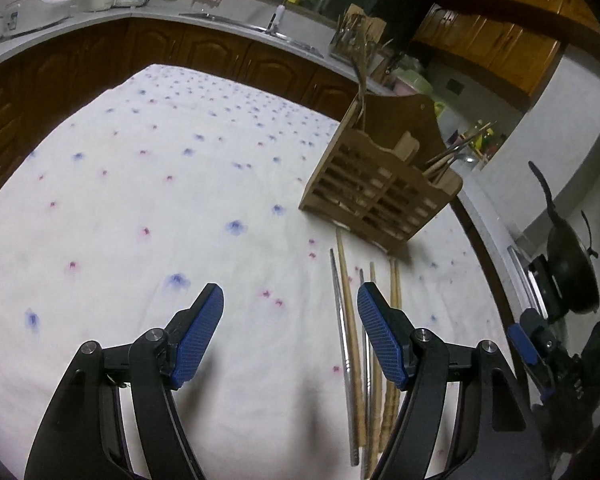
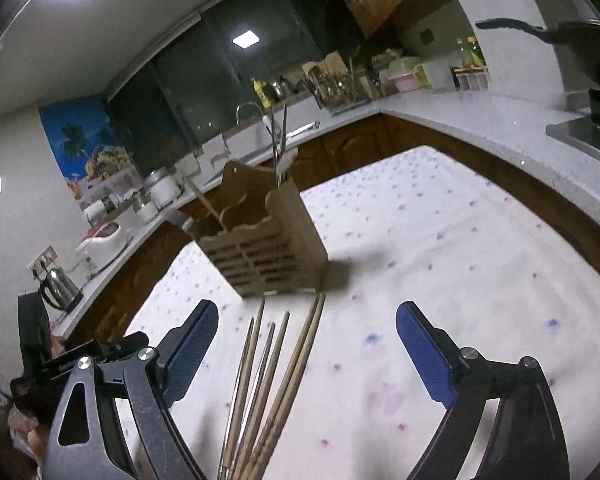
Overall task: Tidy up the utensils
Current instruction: 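Move both tools back down to the remaining chopsticks on the cloth, then grasp a wooden chopstick with the left tool while the right tool grasps another wooden chopstick, then lift both wooden chopsticks and lower them into the wooden holder, then open both tools to release the chopsticks into the holder, then move both tools back down to the remaining chopsticks, then grasp a metal chopstick with the left tool while the right tool grasps a wooden chopstick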
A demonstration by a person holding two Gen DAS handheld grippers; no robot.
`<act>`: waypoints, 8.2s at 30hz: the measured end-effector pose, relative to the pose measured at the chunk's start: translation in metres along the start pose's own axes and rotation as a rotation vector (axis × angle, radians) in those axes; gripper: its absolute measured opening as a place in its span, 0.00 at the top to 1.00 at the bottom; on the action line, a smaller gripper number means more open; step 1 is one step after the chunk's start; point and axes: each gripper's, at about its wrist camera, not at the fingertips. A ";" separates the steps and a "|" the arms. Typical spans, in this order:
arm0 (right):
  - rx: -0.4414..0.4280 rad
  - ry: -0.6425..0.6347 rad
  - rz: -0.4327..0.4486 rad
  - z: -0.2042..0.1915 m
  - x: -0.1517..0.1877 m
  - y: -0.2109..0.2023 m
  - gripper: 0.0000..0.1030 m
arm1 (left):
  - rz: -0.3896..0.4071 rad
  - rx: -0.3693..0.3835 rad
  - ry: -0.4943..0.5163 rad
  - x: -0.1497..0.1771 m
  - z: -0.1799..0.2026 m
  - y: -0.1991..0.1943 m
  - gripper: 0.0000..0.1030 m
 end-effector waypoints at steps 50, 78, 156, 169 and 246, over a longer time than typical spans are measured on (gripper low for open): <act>0.032 -0.301 -0.438 0.004 0.028 0.097 0.89 | -0.241 -0.084 0.484 0.026 0.045 0.093 0.86; 0.096 -0.210 -0.398 0.001 0.034 0.092 0.87 | -0.271 -0.170 0.547 0.019 0.082 0.120 0.94; 0.024 -0.158 0.278 -0.034 -0.195 0.033 0.95 | 0.443 0.110 0.111 -0.205 0.126 -0.030 0.96; 0.016 -0.138 0.135 -0.024 -0.146 0.083 0.95 | 0.316 0.067 0.083 -0.179 0.102 0.024 0.96; 0.024 -0.009 -0.149 -0.009 0.021 0.039 0.06 | -0.100 -0.197 0.320 0.037 0.021 0.031 0.28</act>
Point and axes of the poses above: each gripper's, at about its wrist camera, not at the fingertips, and y roughly the way its jaws point, z to its right, x to its underside, and after that the axes turned 10 degrees about -y, right-handed
